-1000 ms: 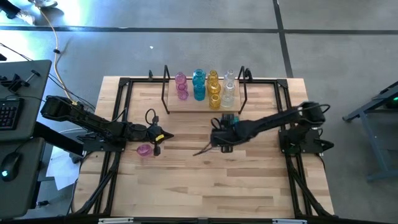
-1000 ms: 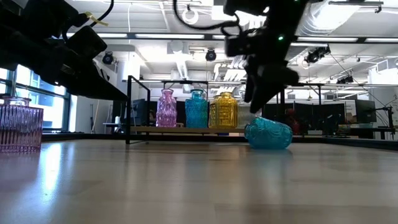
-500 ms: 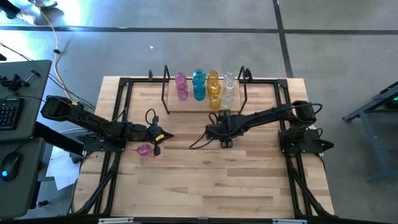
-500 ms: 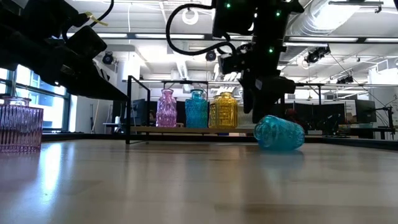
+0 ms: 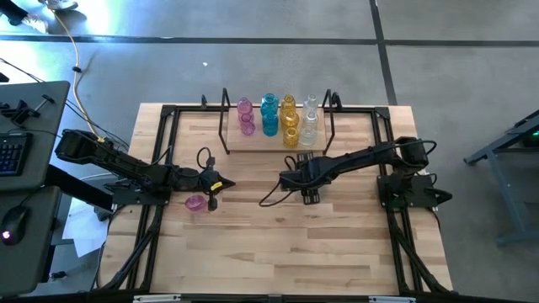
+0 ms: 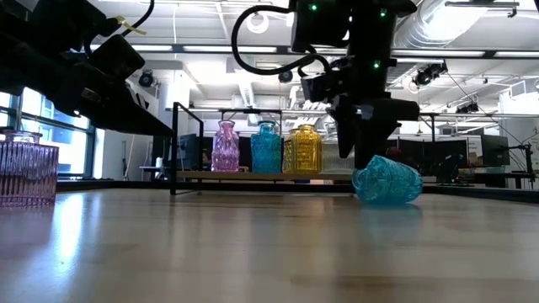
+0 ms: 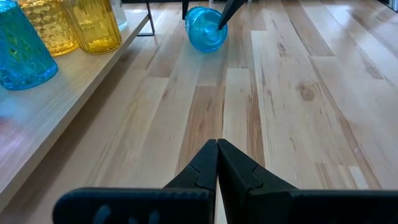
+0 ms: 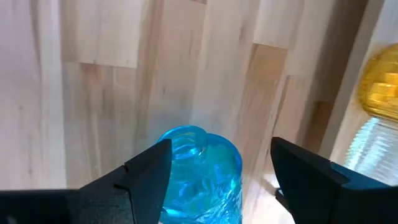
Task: Sort vases onto shelf
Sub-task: Put the blue vase on the shelf aligned with the other blue vase
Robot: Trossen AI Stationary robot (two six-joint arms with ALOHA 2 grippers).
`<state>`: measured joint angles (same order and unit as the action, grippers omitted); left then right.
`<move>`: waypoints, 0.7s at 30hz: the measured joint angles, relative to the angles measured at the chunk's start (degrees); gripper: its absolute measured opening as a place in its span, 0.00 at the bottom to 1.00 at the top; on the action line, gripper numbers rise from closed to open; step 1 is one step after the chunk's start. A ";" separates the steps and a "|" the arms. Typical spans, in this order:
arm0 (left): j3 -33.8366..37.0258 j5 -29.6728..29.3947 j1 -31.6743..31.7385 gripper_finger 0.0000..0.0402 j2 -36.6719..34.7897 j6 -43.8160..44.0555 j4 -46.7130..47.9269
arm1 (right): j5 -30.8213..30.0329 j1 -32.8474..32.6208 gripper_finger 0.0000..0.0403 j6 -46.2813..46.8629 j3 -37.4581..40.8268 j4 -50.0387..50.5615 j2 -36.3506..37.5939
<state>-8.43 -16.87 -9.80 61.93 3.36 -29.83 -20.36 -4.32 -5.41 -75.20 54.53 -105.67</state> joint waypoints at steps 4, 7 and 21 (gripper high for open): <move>0.00 0.07 -0.02 0.00 0.00 0.02 0.00 | 2.28 0.20 0.64 0.00 0.00 0.14 0.00; 0.00 0.07 -0.01 0.00 -0.02 -0.05 0.00 | 2.38 -0.12 0.64 0.23 0.00 0.16 0.00; 0.00 0.07 0.00 0.00 -0.01 -0.48 -0.02 | 2.46 -0.24 0.64 0.27 0.06 1.13 -1.24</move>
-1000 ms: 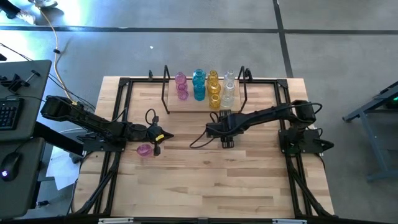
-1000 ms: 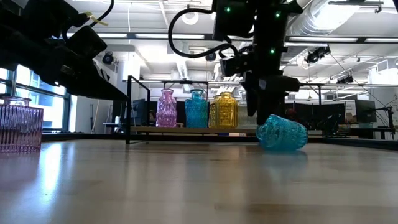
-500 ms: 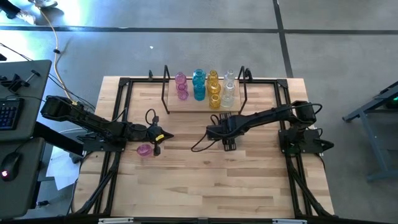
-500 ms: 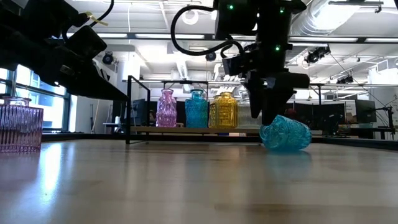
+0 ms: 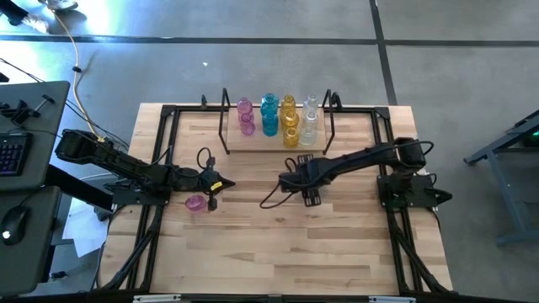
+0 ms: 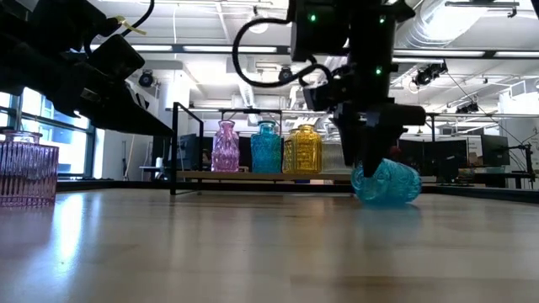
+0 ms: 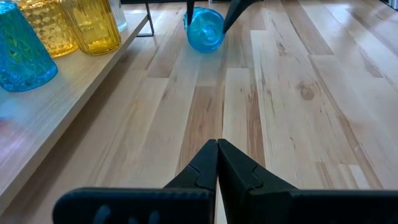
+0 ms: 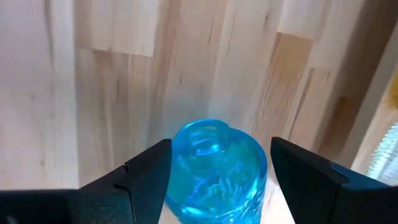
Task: Sort vases onto shelf
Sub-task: Put the blue vase on the shelf aligned with the other blue vase
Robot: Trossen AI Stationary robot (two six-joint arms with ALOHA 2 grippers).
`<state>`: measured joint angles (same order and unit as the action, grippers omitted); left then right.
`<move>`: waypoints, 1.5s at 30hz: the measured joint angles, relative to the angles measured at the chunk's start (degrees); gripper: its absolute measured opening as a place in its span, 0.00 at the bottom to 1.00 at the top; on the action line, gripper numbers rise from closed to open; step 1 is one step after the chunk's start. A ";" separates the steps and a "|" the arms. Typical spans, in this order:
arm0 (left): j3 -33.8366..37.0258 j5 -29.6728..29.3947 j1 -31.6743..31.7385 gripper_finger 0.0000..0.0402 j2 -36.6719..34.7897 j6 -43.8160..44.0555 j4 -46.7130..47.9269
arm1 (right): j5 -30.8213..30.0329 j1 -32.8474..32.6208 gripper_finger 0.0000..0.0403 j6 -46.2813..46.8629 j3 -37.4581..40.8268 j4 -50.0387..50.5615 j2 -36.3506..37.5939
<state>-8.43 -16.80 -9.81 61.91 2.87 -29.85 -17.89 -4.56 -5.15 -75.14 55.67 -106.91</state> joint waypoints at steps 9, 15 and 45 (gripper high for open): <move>-0.02 0.20 0.00 0.00 0.02 -0.09 0.00 | 0.44 0.16 0.64 -1.16 0.01 0.81 -2.68; -0.02 0.22 -0.01 0.00 0.01 -0.07 0.00 | 0.46 0.44 0.64 -0.78 1.06 0.79 -3.13; -0.02 0.21 -0.02 0.00 0.00 0.04 0.00 | 1.82 -1.59 0.31 4.06 2.92 1.06 -0.68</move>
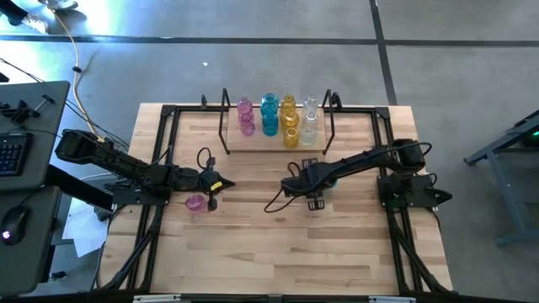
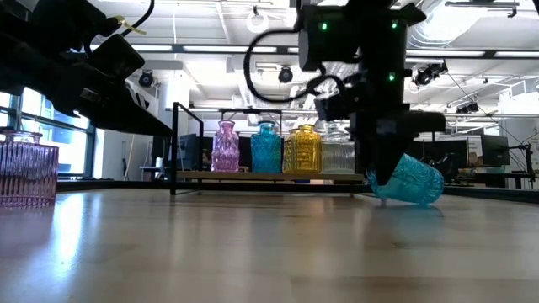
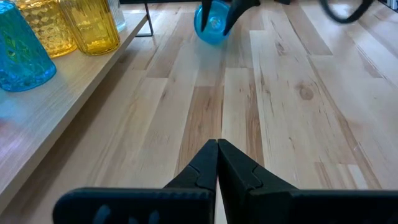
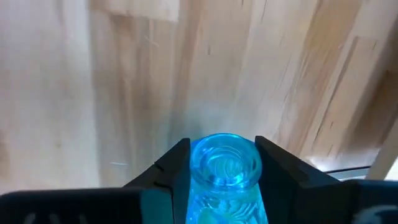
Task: Sort vases onto shelf
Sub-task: Put the blue vase on the shelf aligned with the other blue vase
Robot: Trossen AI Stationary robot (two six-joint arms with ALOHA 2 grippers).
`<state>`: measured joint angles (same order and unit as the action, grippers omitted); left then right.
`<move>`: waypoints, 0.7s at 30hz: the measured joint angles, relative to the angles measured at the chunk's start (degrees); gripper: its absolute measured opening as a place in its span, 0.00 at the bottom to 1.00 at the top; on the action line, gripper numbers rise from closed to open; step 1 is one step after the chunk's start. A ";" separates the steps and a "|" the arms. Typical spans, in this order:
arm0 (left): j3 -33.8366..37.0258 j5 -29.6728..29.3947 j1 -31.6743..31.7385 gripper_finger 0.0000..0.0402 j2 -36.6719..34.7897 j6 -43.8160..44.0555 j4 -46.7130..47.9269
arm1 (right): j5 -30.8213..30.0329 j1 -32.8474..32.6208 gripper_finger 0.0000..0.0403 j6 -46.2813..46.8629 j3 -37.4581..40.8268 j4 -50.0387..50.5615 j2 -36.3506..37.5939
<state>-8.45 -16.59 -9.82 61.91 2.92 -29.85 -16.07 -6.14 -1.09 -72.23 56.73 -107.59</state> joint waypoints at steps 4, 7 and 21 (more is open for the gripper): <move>0.00 -0.01 0.02 0.00 0.02 0.04 -0.03 | 2.17 -1.62 0.28 2.21 0.00 -3.05 2.09; 0.00 -0.01 0.02 0.00 0.02 0.04 -0.04 | 3.10 -3.05 0.28 3.55 0.00 -7.34 3.85; 0.00 -0.01 0.02 0.00 0.02 0.07 -1.17 | -1.54 -6.33 0.29 5.14 0.02 -44.37 2.79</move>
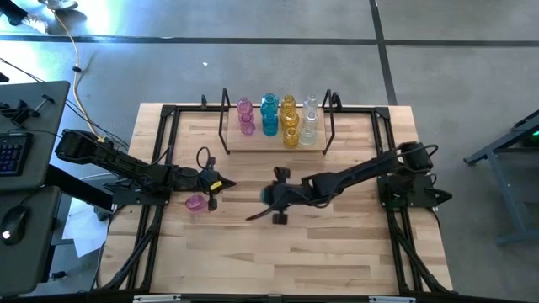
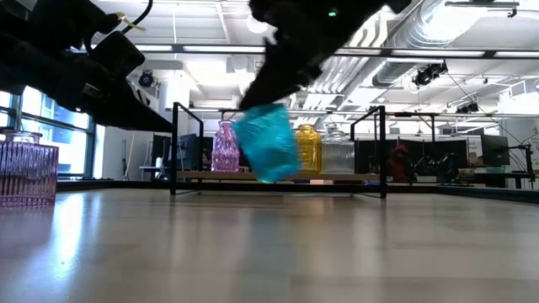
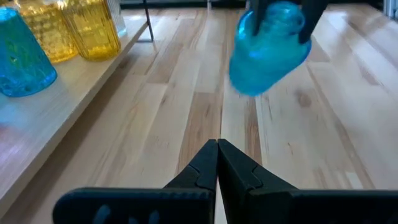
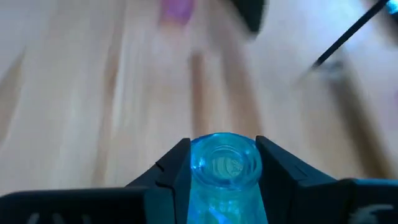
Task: Sort vases onto shelf
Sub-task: Put the blue vase on the shelf aligned with the other blue vase
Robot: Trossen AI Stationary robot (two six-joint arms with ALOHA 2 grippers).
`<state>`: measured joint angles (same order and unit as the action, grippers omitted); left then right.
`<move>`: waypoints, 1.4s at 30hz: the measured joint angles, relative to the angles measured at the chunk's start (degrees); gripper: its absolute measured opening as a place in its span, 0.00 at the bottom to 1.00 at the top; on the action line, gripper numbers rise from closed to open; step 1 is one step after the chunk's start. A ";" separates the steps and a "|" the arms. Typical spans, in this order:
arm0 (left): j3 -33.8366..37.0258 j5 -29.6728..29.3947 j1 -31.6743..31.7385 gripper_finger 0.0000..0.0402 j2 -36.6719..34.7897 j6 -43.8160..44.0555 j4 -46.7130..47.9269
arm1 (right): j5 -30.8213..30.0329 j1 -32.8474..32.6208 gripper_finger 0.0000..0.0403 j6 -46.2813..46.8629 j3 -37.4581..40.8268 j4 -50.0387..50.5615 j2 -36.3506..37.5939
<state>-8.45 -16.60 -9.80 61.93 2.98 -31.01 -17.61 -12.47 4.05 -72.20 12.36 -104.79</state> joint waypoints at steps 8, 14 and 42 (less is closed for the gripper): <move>-0.02 -0.04 -0.04 0.00 -0.02 -0.11 -2.40 | -6.71 2.40 0.29 0.00 -0.02 -19.31 -6.10; -0.02 -0.49 -0.04 0.00 -0.02 -0.17 -2.46 | -6.83 4.80 0.29 0.73 -0.02 -25.81 -10.93; 0.00 -0.59 -0.05 0.01 0.00 -0.09 -5.28 | -6.33 8.95 0.53 -1.91 -0.04 -24.86 -9.67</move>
<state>-8.45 -17.19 -9.85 61.93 2.90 -36.29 -23.95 -3.52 2.15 -72.25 -12.50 -114.46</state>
